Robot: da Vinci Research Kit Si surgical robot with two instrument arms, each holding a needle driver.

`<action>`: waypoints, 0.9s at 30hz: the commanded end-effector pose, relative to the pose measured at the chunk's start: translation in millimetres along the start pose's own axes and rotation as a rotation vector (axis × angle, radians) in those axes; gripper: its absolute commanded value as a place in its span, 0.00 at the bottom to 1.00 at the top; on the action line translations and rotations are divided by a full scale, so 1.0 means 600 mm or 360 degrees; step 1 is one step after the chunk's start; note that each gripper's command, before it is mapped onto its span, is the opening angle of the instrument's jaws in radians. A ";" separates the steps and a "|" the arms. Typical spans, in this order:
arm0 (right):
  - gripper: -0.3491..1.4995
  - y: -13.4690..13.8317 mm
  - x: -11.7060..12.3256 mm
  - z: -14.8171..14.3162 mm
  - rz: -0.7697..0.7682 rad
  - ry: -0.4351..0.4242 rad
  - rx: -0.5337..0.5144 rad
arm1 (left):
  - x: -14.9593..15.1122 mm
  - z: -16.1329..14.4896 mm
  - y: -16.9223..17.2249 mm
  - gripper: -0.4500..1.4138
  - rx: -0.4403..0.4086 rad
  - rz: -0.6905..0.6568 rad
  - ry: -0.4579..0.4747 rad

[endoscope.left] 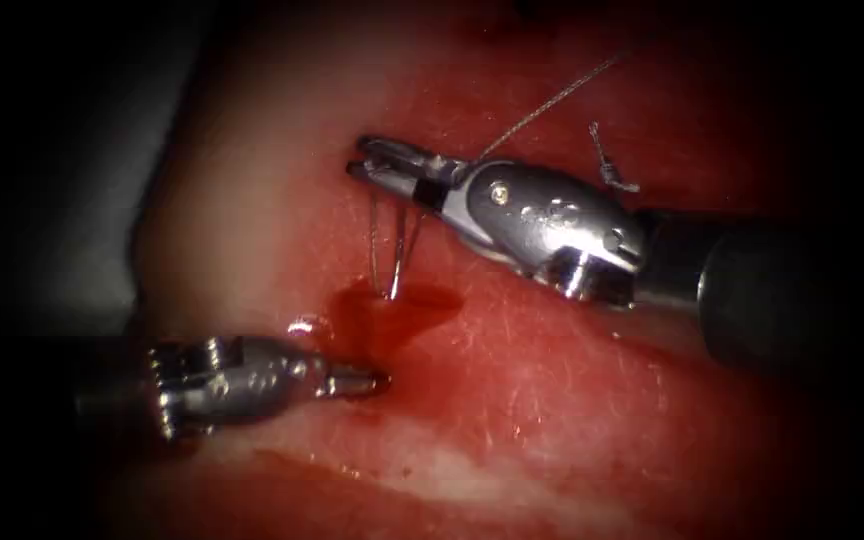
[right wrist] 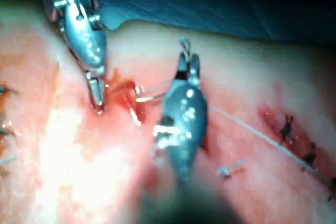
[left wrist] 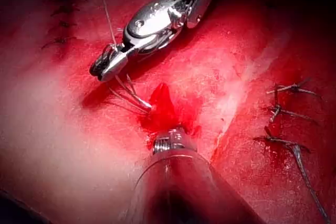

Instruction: Wound Closure

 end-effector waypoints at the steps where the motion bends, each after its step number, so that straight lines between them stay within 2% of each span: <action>1: 0.00 -0.0003 -0.0004 0.0011 0.0014 0.0002 0.0003 | -0.0002 0.0014 0.0000 0.12 -0.0002 0.0000 0.0001; 14: 0.00 0.0012 0.0010 -0.0001 0.0038 0.0000 -0.0062 | -0.0004 0.0015 0.0000 0.12 -0.0002 0.0002 0.0000; 27: 0.00 0.0019 0.0007 0.0006 0.0308 0.0010 -0.0088 | -0.0005 0.0013 0.0001 0.12 -0.0002 0.0003 0.0005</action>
